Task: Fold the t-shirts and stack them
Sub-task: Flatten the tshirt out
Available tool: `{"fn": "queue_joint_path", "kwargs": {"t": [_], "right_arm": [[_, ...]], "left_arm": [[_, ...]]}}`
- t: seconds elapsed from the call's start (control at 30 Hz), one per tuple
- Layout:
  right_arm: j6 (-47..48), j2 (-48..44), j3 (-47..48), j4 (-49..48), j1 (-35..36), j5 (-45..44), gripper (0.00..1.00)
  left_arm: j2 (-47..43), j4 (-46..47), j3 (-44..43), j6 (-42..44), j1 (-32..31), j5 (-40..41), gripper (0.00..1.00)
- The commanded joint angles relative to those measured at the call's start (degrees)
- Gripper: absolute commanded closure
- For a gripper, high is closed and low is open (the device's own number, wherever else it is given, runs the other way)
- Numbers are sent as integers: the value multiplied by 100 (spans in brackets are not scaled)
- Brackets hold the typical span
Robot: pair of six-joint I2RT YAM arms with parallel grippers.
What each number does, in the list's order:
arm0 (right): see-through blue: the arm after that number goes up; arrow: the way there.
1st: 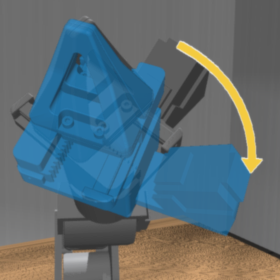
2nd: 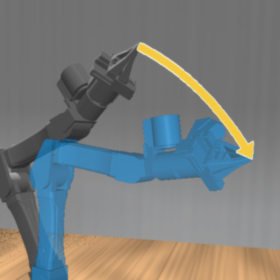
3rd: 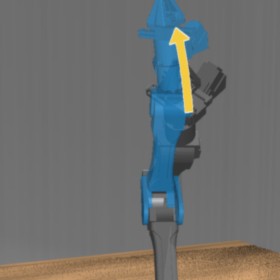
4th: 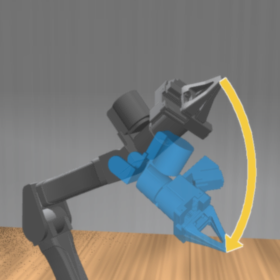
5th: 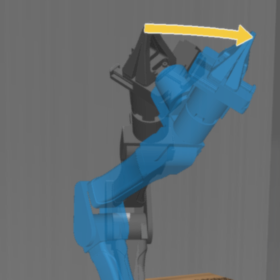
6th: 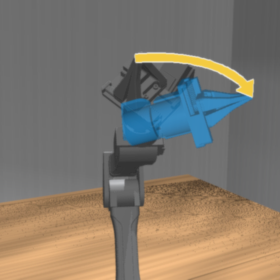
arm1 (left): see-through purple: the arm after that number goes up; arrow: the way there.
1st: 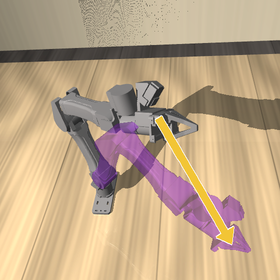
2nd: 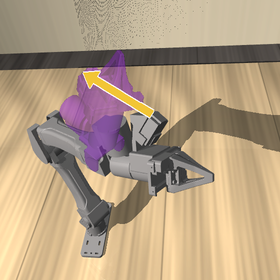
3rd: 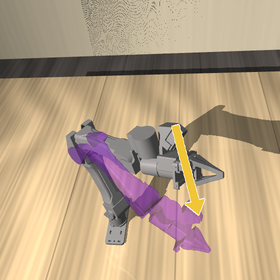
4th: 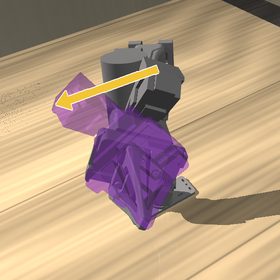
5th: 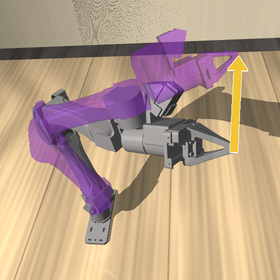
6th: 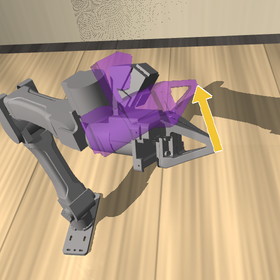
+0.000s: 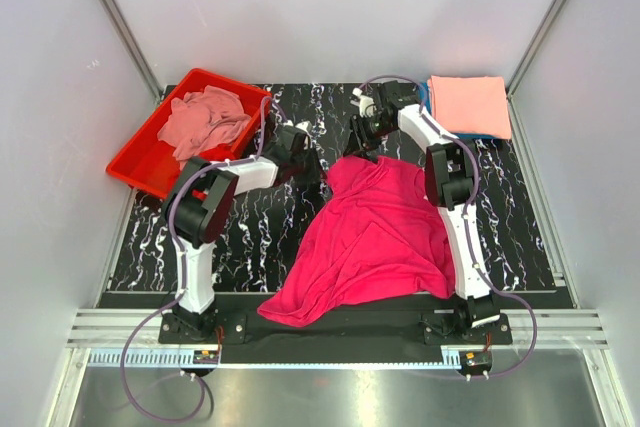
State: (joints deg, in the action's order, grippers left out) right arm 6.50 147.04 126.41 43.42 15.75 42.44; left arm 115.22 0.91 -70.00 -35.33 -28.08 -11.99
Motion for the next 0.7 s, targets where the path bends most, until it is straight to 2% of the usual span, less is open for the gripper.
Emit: {"fn": "queue_joint_path", "kwargs": {"t": [0.0, 0.07, 0.2, 0.23, 0.37, 0.57, 0.67], "right_arm": [[88, 211, 182, 202, 34, 81, 56], [-61, 228, 217, -33, 25, 203, 61], [-605, 193, 86, -641, -45, 257, 73], [-615, 167, 68, -703, -45, 178, 82], [-782, -219, -466, -1272, -72, -253, 100], [-844, -1387, -1880, -2712, -107, -700, 100], [-756, -1486, -2120, -2883, -107, -816, 100]], "left_arm": [[44, 42, -154, 26, -14, -23, 87], [53, -55, -172, 44, -14, 29, 100], [1, -73, -85, 26, -14, 205, 100], [-52, -204, -67, 26, -14, 267, 100], [-210, -328, 65, 18, -14, 688, 100], [-448, -328, 109, 9, -5, 1128, 100], [-316, -538, -145, 105, -5, 1190, 100]]}}
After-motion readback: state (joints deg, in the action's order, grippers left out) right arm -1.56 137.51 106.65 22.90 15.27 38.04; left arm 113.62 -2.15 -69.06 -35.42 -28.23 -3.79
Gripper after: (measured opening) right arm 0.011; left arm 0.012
